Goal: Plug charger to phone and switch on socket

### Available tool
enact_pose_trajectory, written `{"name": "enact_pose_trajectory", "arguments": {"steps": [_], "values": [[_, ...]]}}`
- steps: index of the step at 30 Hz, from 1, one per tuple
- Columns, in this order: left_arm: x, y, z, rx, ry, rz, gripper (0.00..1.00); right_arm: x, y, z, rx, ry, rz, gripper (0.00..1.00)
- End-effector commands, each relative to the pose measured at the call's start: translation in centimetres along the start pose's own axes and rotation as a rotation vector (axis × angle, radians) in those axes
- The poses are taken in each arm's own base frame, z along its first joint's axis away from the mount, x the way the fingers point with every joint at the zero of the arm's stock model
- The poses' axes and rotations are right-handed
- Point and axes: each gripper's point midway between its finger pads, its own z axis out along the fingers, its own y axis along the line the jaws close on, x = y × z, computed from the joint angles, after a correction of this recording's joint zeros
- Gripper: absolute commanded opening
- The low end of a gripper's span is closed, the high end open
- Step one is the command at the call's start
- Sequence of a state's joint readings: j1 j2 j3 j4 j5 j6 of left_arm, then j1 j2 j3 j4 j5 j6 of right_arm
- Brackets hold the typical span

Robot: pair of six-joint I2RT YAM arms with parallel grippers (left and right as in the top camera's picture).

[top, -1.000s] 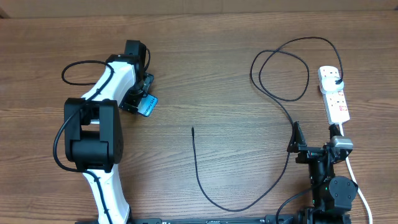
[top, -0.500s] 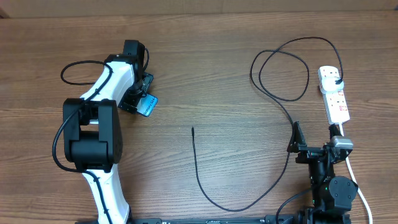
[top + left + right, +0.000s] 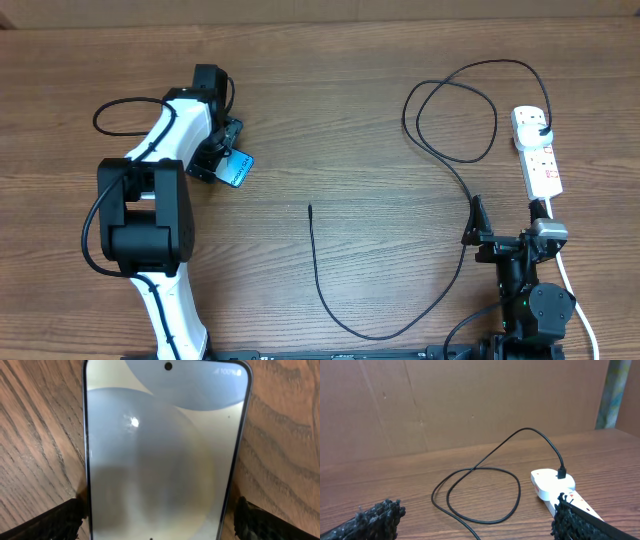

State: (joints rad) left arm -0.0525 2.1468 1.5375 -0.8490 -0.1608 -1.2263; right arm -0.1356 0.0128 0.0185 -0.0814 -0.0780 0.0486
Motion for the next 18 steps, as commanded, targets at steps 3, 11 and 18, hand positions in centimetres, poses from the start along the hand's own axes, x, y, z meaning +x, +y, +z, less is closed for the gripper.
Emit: {"name": "enact_pose_trajectory", "arguments": {"steps": [3,11,18], "values": [[0.56,2.47,2.53,-0.090,0.025,0.019,1.00,0.22,-0.01,0.01,0.001,-0.003,0.000,1.00],[0.59,2.58,2.52,-0.094,0.028,0.039,1.00,0.22,-0.01,0.01,0.001,-0.003,0.000,1.00],[0.61,2.55,2.52,-0.092,0.029,0.056,1.00,0.22,-0.01,0.01,0.001,-0.003,0.000,1.00]]}}
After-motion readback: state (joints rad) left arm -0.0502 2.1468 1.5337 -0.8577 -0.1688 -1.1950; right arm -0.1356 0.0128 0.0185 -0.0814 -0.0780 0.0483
